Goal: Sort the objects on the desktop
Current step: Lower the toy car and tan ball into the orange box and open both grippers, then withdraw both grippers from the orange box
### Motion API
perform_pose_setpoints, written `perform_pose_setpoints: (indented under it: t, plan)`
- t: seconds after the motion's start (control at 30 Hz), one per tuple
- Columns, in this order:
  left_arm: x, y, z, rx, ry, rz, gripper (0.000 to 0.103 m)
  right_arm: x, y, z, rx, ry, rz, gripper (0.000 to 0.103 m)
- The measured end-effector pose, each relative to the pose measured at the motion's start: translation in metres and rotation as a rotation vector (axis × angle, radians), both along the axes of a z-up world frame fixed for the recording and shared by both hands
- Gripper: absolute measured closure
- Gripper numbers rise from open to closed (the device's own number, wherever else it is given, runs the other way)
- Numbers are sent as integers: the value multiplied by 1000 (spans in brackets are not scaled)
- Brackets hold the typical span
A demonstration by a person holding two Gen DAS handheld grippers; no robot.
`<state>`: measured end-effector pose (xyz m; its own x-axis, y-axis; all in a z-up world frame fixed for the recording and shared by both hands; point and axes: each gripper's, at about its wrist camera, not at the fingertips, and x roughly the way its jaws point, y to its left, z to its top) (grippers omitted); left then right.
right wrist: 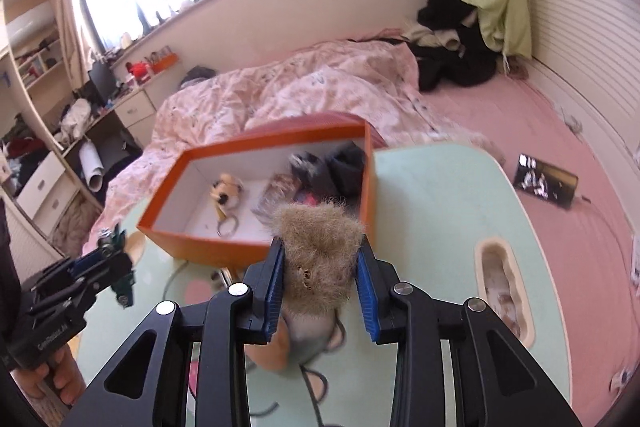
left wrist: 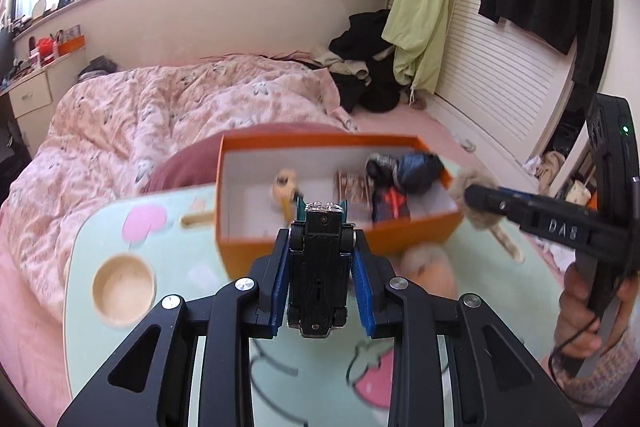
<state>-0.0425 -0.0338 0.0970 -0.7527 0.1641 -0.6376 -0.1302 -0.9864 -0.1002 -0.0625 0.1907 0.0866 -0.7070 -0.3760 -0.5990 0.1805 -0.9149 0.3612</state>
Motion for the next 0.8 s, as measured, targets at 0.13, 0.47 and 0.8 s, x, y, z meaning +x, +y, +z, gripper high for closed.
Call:
perform_pose_setpoints:
  t: [0.13,0.47,0.8]
  plan:
    - [-53,5,4,24,-39,-13,73,-39,-19,11,-4,-19,26,71]
    - [-56,-1,-19,18,-78,91,28,-39,-32,-9,64,4,-6,47]
    - [22,8,-30,-16,-103,32,20,41,-22,-24,190,72,-29,30]
